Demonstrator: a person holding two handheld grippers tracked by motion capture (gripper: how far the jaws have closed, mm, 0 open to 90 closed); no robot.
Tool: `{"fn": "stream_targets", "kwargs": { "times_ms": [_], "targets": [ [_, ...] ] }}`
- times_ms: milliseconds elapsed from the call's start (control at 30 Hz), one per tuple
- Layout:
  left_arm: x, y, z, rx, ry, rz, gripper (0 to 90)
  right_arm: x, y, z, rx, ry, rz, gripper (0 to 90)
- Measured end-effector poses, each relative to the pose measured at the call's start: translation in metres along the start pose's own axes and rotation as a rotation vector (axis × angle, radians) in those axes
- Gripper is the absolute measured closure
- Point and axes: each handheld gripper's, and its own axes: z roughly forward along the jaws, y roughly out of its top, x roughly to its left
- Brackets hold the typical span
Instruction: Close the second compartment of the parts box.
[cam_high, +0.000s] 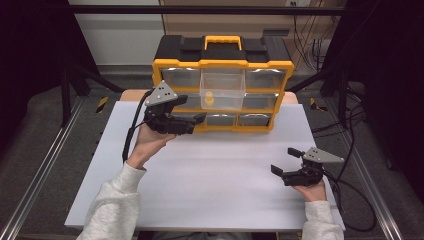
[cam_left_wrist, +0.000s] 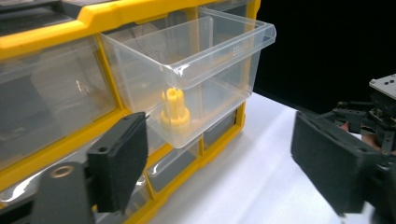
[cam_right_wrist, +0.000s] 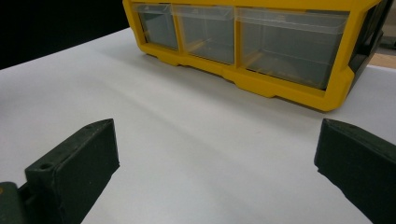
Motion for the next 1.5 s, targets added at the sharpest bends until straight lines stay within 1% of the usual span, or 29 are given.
{"fn": "stream_targets", "kwargs": {
  "times_ms": [133, 300, 533, 667, 767, 900, 1000, 1133, 1300, 1500],
  "targets": [
    [-0.003, -0.002, 0.002, -0.006, -0.009, 0.000, 28.3, 0.000, 0.000, -0.001, -0.002, -0.001, -0.001, 0.3],
    [-0.006, -0.002, 0.006, -0.006, -0.038, -0.002, 37.0, 0.000, 0.000, -0.001, -0.002, -0.001, -0.001, 0.3],
    [-0.009, -0.002, 0.011, 0.004, -0.045, 0.007, 48.1, 0.000, 0.000, -0.001, -0.003, -0.001, 0.000, 0.3],
    [-0.009, -0.002, 0.015, 0.008, -0.054, 0.001, 54.5, 0.000, 0.000, -0.001, -0.003, -0.001, 0.001, 0.3],
    [-0.011, -0.002, 0.018, 0.007, -0.061, 0.003, 59.4, 0.000, 0.000, -0.001, -0.004, -0.001, 0.000, 0.3],
    [-0.014, -0.001, 0.024, 0.017, -0.056, 0.009, 66.2, 0.000, 0.000, -0.001, -0.005, -0.001, 0.001, 0.3],
    [-0.014, -0.001, 0.029, 0.027, -0.049, 0.010, 69.1, -0.001, 0.000, -0.001, -0.006, -0.001, 0.000, 0.3],
    [-0.015, -0.002, 0.034, 0.027, -0.049, 0.010, 74.7, -0.001, 0.000, -0.002, -0.005, -0.001, 0.003, 0.3],
    [-0.015, -0.002, 0.038, 0.020, -0.034, 0.018, 81.8, -0.001, 0.000, -0.001, -0.007, -0.002, 0.001, 0.3],
    [-0.012, -0.002, 0.044, 0.026, -0.025, 0.015, 89.0, -0.001, 0.000, -0.001, -0.002, -0.001, 0.002, 0.3]
  ]
}}
